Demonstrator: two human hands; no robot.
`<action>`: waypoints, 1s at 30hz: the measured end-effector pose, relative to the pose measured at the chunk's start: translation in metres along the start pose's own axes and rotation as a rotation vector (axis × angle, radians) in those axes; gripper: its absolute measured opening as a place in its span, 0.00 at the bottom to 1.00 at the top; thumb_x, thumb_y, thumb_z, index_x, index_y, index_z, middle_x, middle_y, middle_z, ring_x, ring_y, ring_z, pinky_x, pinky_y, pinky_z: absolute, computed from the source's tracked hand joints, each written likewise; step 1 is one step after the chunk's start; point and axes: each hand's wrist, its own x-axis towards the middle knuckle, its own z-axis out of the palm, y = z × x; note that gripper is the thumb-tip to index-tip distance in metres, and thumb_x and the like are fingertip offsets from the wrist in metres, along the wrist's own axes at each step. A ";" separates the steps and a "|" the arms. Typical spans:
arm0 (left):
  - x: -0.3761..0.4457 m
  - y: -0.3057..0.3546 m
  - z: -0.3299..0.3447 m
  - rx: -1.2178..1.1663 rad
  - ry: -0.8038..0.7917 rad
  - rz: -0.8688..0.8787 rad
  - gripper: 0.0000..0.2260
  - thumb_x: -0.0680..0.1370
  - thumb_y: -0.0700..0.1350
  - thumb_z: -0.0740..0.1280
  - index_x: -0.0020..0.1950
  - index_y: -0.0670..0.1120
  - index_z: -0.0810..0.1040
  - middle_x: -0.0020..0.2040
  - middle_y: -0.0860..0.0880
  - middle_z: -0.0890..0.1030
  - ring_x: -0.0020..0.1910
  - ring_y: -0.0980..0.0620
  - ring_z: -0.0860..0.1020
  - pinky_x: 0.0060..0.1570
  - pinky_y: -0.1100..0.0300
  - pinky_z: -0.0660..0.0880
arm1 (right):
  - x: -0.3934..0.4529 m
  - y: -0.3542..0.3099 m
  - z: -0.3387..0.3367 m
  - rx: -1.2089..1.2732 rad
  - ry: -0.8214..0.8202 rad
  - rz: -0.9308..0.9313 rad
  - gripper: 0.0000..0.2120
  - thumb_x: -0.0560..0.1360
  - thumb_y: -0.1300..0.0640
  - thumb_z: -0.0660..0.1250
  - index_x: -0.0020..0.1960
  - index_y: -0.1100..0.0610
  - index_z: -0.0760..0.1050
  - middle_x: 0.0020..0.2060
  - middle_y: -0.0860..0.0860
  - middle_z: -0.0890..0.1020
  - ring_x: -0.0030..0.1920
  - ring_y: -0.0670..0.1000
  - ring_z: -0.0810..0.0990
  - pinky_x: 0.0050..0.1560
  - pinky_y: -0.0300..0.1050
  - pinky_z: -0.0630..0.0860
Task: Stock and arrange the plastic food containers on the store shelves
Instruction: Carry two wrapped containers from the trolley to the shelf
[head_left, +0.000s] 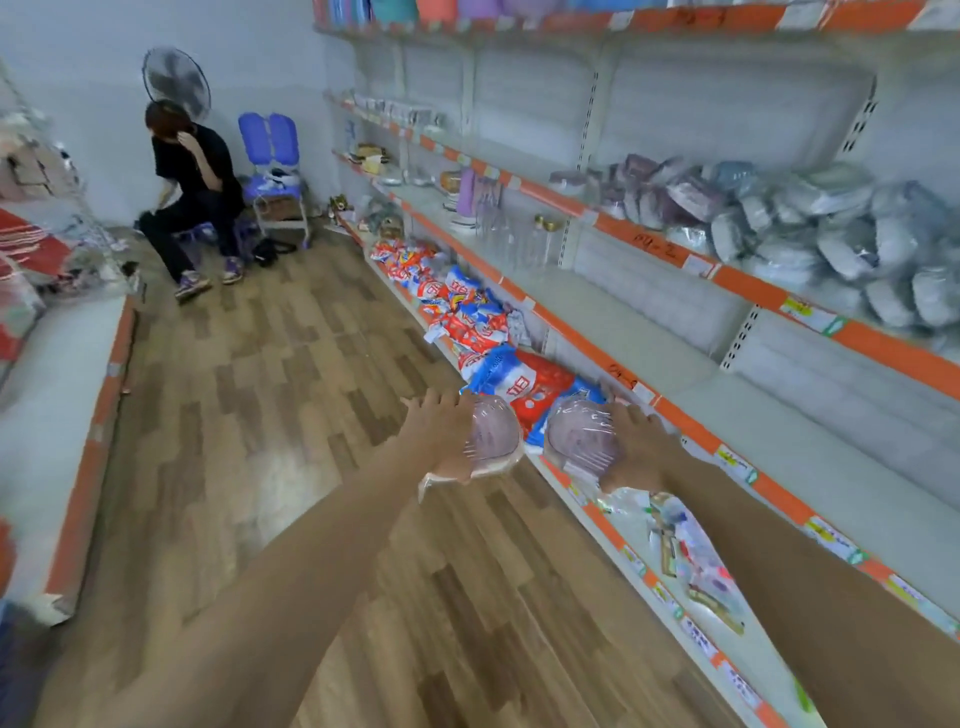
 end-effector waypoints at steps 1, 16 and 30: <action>0.021 -0.010 -0.005 -0.012 0.023 -0.012 0.45 0.65 0.54 0.74 0.75 0.43 0.53 0.69 0.45 0.64 0.67 0.42 0.64 0.64 0.48 0.66 | 0.023 -0.003 -0.010 0.009 0.017 -0.005 0.51 0.63 0.51 0.75 0.75 0.55 0.47 0.72 0.53 0.57 0.71 0.61 0.57 0.65 0.60 0.64; 0.244 -0.039 0.029 -0.038 -0.115 -0.030 0.50 0.61 0.56 0.76 0.74 0.42 0.52 0.69 0.46 0.62 0.65 0.43 0.64 0.61 0.50 0.65 | 0.245 0.022 -0.010 0.016 -0.071 -0.031 0.49 0.61 0.53 0.75 0.74 0.54 0.50 0.68 0.55 0.62 0.69 0.60 0.61 0.65 0.62 0.65; 0.516 -0.025 -0.011 -0.004 -0.155 0.018 0.52 0.62 0.55 0.77 0.75 0.42 0.50 0.72 0.43 0.60 0.70 0.39 0.60 0.65 0.43 0.65 | 0.469 0.100 -0.077 -0.004 -0.025 -0.038 0.42 0.63 0.53 0.74 0.70 0.56 0.54 0.63 0.53 0.64 0.63 0.59 0.65 0.59 0.56 0.67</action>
